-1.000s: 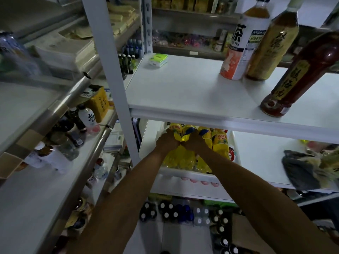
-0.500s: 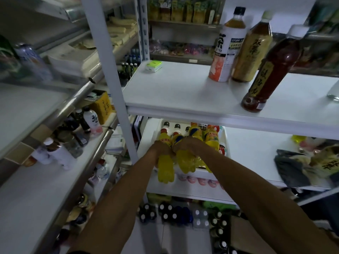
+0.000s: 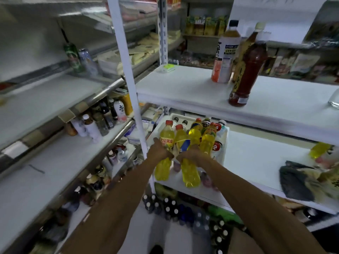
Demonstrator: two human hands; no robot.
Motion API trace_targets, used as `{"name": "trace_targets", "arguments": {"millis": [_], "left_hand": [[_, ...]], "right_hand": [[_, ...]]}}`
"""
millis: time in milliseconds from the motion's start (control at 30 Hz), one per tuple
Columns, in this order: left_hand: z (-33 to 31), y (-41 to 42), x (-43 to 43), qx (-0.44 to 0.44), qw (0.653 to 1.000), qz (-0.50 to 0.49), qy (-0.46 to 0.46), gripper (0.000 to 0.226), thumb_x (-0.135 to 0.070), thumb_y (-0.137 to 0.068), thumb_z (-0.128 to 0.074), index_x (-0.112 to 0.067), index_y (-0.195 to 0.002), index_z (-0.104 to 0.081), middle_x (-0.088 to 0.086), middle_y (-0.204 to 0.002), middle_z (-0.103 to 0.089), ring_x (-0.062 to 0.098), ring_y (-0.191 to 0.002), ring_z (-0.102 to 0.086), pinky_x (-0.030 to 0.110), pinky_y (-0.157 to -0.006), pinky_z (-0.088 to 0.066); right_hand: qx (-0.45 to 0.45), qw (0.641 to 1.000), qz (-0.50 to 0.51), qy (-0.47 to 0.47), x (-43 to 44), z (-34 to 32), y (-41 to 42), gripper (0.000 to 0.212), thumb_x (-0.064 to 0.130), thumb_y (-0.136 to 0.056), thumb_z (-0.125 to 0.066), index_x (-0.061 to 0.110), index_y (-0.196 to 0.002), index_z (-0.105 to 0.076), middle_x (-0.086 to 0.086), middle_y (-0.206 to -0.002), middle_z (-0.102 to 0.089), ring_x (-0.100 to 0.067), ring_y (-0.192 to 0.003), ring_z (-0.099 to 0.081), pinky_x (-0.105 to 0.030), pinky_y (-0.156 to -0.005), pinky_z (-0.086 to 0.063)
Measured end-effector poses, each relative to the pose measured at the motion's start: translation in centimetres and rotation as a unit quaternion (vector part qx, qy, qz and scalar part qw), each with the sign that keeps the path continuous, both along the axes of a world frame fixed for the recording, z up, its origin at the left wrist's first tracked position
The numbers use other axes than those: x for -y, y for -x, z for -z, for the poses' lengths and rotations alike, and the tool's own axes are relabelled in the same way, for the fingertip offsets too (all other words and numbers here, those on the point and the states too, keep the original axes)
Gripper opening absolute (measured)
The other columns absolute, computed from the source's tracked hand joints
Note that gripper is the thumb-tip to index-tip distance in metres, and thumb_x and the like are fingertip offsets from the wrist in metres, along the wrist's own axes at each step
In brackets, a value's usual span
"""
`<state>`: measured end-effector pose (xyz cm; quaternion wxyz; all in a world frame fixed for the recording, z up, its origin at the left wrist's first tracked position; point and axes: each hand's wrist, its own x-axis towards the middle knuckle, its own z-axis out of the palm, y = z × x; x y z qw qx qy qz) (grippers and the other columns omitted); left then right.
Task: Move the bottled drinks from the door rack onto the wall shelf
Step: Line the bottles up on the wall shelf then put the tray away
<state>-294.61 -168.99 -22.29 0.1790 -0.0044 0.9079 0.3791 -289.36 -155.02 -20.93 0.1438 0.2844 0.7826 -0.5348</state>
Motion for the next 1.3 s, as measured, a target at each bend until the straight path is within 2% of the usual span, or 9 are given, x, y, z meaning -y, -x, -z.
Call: {"name": "trace_targets", "arguments": {"millis": [67, 167, 233, 333, 400, 533, 800, 1067, 1300], "left_hand": [[-0.7, -2.2, -0.1, -0.037, 0.999, 0.000, 0.030, 0.111, -0.025, -0.062, -0.087, -0.003, -0.144, -0.016, 0.019, -0.134, -0.047, 0.037, -0.122, -0.051, 0.046, -0.093, -0.049], [-2.7, -5.2, -0.7, -0.060, 0.998, -0.008, 0.032, 0.100, -0.027, -0.064, -0.085, -0.007, -0.139, -0.022, 0.018, -0.126, -0.053, 0.038, -0.115, -0.056, 0.043, -0.086, -0.050], [-4.1, -6.5, -0.8, -0.084, 0.996, -0.019, 0.010, 0.093, -0.025, -0.062, -0.084, -0.010, -0.133, -0.026, 0.017, -0.119, -0.057, 0.038, -0.110, -0.059, 0.044, -0.085, -0.051], [-6.5, -8.0, -0.4, -0.128, 0.991, -0.046, -0.011, 0.092, -0.023, -0.060, -0.084, -0.012, -0.133, -0.028, 0.014, -0.115, -0.061, 0.035, -0.106, -0.061, 0.045, -0.084, -0.052], [-8.4, -8.8, 0.4, -0.154, 0.985, -0.064, -0.038, 0.092, -0.022, -0.060, -0.084, -0.013, -0.132, -0.028, 0.013, -0.115, -0.061, 0.035, -0.106, -0.061, 0.046, -0.087, -0.052], [-12.3, -10.8, 3.6, -0.205, 0.970, -0.115, -0.058, 0.084, -0.026, -0.065, -0.085, -0.014, -0.128, -0.031, 0.010, -0.115, -0.060, 0.034, -0.106, -0.060, 0.041, -0.085, -0.051], [-17.3, -14.7, 13.0, -0.256, 0.947, -0.194, -0.022, 0.082, -0.032, -0.067, -0.084, -0.013, -0.127, -0.033, 0.012, -0.119, -0.063, 0.033, -0.109, -0.061, 0.042, -0.087, -0.051], [-18.5, -20.9, 21.6, -0.250, 0.914, -0.318, 0.024, 0.079, -0.031, -0.068, -0.086, -0.014, -0.126, -0.035, 0.011, -0.118, -0.064, 0.033, -0.110, -0.061, 0.039, -0.083, -0.050], [-19.3, -27.5, 28.0, -0.233, 0.866, -0.437, 0.072, 0.072, -0.029, -0.068, -0.086, -0.017, -0.116, -0.034, 0.007, -0.113, -0.066, 0.030, -0.104, -0.064, 0.037, -0.074, -0.048]], "right_hand": [[-0.042, 0.999, -0.004, -0.002, -0.3, -0.3, -2.1, 0.076, 0.007, -0.056, -0.085, 0.010, -0.113, -0.034, -0.010, -0.106, -0.051, -0.030, -0.100, -0.057, -0.043, -0.074, -0.057], [-0.107, 0.994, 0.006, -0.011, -0.6, -2.1, -4.7, 0.055, 0.000, -0.053, -0.083, 0.006, -0.093, -0.045, -0.004, -0.078, -0.051, -0.019, -0.070, -0.054, -0.032, -0.053, -0.048], [-0.155, 0.988, 0.023, -0.006, -0.6, -3.7, -5.7, 0.058, -0.003, -0.054, -0.082, 0.006, -0.096, -0.044, -0.002, -0.071, -0.048, -0.013, -0.060, -0.049, -0.028, -0.044, -0.041], [-0.213, 0.976, 0.041, -0.001, -0.7, -6.5, -6.9, 0.064, 0.002, -0.059, -0.085, 0.007, -0.104, -0.040, -0.003, -0.079, -0.050, -0.017, -0.068, -0.053, -0.030, -0.046, -0.045], [-0.248, 0.967, 0.051, -0.016, -0.6, -8.3, -7.3, 0.059, 0.006, -0.055, -0.088, 0.009, -0.095, -0.045, -0.005, -0.083, -0.055, -0.023, -0.075, -0.059, -0.036, -0.057, -0.053], [-0.254, 0.963, 0.028, -0.088, 1.2, -12.3, -7.6, 0.083, 0.030, -0.045, -0.090, 0.013, -0.111, -0.043, -0.005, -0.104, -0.057, -0.027, -0.093, -0.059, -0.044, -0.081, -0.053], [-0.297, 0.943, -0.069, -0.131, 9.7, -16.8, -8.9, 0.079, 0.034, -0.050, -0.093, 0.016, -0.112, -0.046, -0.001, -0.103, -0.056, -0.024, -0.093, -0.056, -0.039, -0.083, -0.051], [-0.308, 0.931, -0.187, -0.061, 19.5, -17.7, -8.9, 0.086, 0.027, -0.048, -0.095, 0.012, -0.118, -0.048, -0.003, -0.109, -0.057, -0.025, -0.102, -0.057, -0.035, -0.081, -0.049], [-0.305, 0.891, -0.335, -0.034, 28.6, -18.0, -11.1, 0.082, 0.021, -0.045, -0.096, 0.015, -0.112, -0.049, 0.000, -0.107, -0.057, -0.021, -0.095, -0.054, -0.033, -0.077, -0.047]]}}
